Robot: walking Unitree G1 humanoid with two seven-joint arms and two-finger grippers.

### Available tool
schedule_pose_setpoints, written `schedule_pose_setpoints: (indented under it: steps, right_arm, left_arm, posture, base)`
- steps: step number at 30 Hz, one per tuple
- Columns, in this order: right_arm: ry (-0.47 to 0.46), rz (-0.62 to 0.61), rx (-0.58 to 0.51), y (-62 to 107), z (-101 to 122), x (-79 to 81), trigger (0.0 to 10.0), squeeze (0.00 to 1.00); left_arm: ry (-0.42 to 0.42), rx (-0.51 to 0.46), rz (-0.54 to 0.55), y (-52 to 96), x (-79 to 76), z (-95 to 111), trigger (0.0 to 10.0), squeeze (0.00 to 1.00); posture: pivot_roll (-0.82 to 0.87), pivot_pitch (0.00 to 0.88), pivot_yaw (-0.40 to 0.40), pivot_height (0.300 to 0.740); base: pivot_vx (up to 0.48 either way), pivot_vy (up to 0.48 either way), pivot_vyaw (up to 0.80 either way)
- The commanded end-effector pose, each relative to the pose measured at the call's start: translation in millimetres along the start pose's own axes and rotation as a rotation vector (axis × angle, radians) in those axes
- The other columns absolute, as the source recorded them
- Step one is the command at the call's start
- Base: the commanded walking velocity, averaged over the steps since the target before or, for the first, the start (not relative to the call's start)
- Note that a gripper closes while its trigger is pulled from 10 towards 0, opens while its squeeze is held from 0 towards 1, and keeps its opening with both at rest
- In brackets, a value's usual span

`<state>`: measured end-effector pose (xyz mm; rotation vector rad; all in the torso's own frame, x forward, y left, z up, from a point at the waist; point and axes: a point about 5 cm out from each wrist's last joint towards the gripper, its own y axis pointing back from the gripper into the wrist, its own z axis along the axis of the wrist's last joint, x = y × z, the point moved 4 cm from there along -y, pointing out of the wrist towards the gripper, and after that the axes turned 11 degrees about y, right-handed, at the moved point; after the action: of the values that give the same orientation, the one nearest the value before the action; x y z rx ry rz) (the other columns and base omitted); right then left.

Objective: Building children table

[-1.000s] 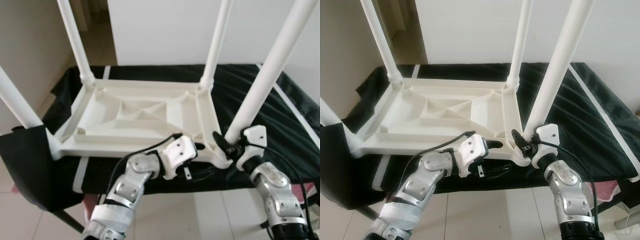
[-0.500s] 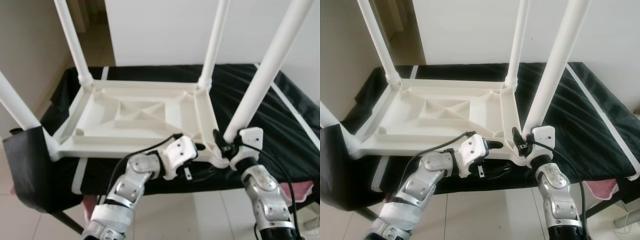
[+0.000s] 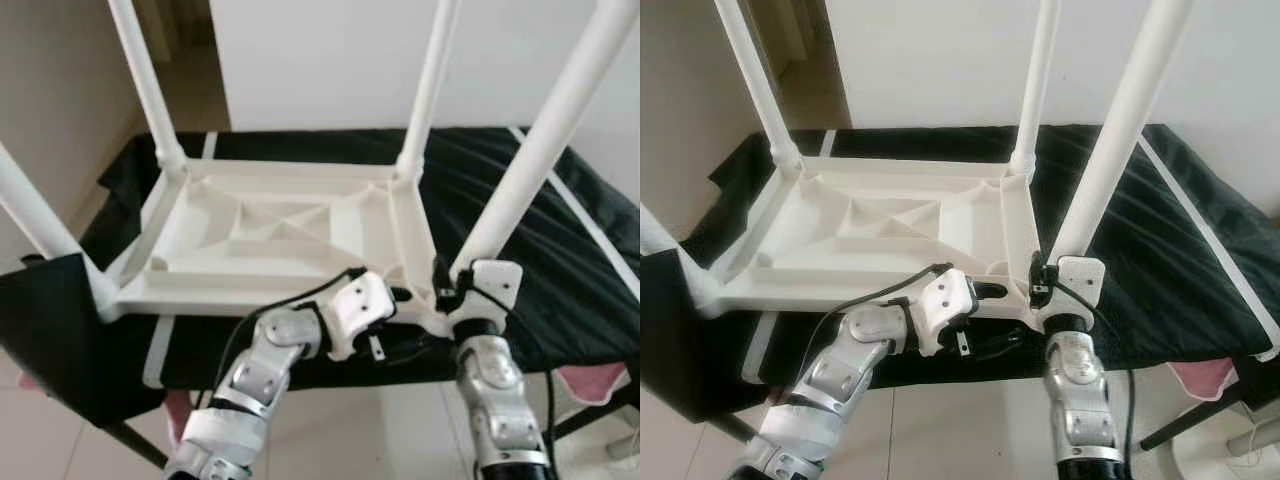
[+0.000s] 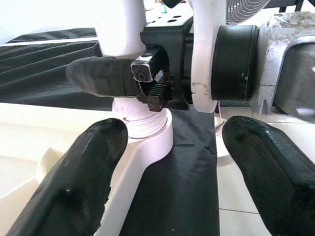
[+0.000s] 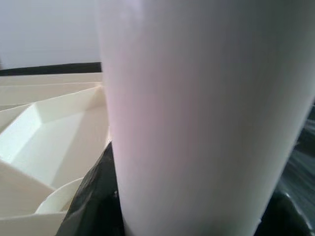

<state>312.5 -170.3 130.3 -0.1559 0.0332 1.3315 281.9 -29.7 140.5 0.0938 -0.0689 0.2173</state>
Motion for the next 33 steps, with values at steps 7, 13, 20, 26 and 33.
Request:
schedule_pose_setpoints:
  steps: [7, 13, 20, 26, 33]
  right_arm:
    - [-0.036, -0.033, 0.15, 12.5, -31.5, 5.7, 10.0, 0.0]
    - [-0.017, -0.063, 0.142, 14.0, -29.6, 4.3, 10.0, 0.0]
    - [-0.002, -0.085, 0.135, 13.7, -28.6, 1.5, 10.0, 0.01]
    - [-0.072, -0.005, 0.09, 12.7, -18.6, 7.1, 10.0, 1.0]
    - [-0.051, 0.086, 0.025, 9.7, -8.2, -0.4, 10.0, 0.0]
  left_arm:
    - [0.006, -0.019, 0.064, -0.8, 2.6, 2.7, 10.0, 0.0]
    - [0.005, -0.02, 0.06, -1.7, 3.2, 3.8, 10.0, 0.0]
    - [0.007, -0.021, 0.06, -1.9, 2.2, 3.5, 10.0, 0.0]
    - [0.008, -0.021, 0.059, -2.1, 1.5, 3.0, 10.0, 0.0]
    - [0.006, -0.021, 0.058, -2.5, 0.7, 2.8, 10.0, 0.0]
  posture:
    - [-0.1, 0.021, 0.005, 0.74]
    - [-0.1, 0.022, 0.007, 0.74]
    - [-0.11, 0.022, 0.004, 0.74]
    - [-0.1, 0.013, -0.001, 0.74]
    - [-0.1, 0.009, -0.004, 0.74]
  base:
    - [0.0, 0.0, 0.0]
    - [0.0, 0.0, 0.0]
    - [0.0, 0.0, 0.0]
    - [0.0, 0.0, 0.0]
    - [0.0, 0.0, 0.0]
